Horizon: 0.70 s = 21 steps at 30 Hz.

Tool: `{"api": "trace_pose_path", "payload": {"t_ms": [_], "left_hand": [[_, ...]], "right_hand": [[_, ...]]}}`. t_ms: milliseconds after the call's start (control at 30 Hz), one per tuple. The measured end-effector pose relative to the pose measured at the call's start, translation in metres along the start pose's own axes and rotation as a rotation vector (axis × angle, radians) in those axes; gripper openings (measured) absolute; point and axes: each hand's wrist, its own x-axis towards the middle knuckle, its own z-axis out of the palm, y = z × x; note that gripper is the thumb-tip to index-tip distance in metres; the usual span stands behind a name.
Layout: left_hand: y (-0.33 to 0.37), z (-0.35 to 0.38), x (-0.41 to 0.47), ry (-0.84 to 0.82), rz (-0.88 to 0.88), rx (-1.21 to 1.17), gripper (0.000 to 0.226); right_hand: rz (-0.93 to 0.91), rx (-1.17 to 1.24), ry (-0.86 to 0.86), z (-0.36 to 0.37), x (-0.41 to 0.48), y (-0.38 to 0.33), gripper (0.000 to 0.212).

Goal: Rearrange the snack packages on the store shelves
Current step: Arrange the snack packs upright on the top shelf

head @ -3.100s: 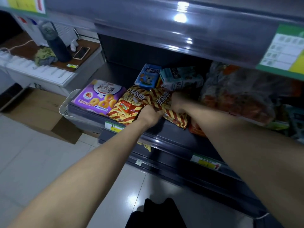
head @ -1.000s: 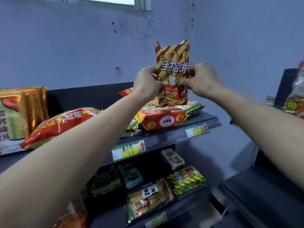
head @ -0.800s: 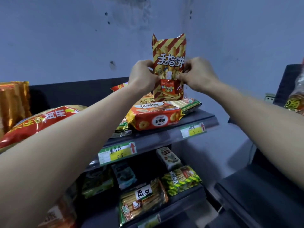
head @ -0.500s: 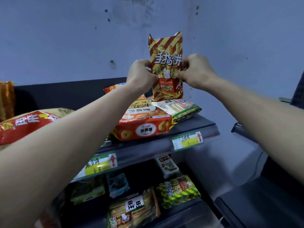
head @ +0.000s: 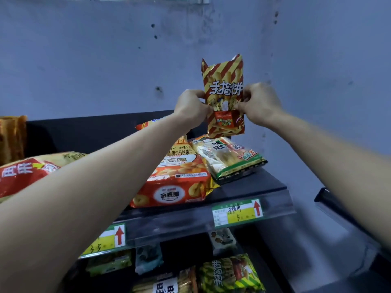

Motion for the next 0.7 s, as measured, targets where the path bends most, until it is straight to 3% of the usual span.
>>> {"api": "trace_pose_path", "payload": {"t_ms": [167, 400, 700], "left_hand": [[0.002, 0.010, 0.021, -0.147, -0.109, -0.023, 0.043], [-0.009, 0.035, 0.051, -0.307, -0.143, 0.111, 0.048], [-0.030, 0.074, 0.061, -0.509, -0.127, 0.294, 0.051]], "right_hand": [[0.026, -0.034, 0.076, 0.015, 0.021, 0.022, 0.015], [0.100, -0.162, 0.136, 0.041, 0.044, 0.056, 0.015], [0.245, -0.221, 0.029, 0.059, 0.049, 0.096, 0.010]]}}
